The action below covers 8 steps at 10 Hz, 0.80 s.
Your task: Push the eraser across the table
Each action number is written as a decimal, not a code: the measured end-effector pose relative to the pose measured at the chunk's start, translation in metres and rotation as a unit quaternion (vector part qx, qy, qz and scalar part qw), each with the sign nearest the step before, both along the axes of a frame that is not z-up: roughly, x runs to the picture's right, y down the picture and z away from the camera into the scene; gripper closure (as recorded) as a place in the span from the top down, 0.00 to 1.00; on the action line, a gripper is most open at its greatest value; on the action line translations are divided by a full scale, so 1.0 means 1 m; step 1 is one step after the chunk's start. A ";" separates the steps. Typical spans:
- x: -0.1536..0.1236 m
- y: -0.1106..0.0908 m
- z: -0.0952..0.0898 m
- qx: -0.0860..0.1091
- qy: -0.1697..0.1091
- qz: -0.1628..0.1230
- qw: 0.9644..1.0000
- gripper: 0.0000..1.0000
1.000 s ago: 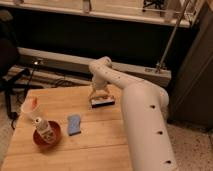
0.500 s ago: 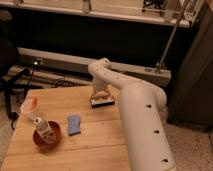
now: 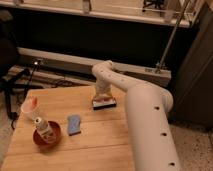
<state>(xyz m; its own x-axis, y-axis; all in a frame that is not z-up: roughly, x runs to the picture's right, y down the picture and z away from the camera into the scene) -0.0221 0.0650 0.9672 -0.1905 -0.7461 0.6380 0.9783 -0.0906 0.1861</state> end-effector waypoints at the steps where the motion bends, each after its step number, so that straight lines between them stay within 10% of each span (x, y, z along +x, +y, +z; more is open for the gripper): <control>1: 0.002 0.002 -0.005 -0.002 0.000 -0.002 1.000 0.80; 8: 0.002 0.043 -0.035 -0.031 0.005 0.001 0.999 0.80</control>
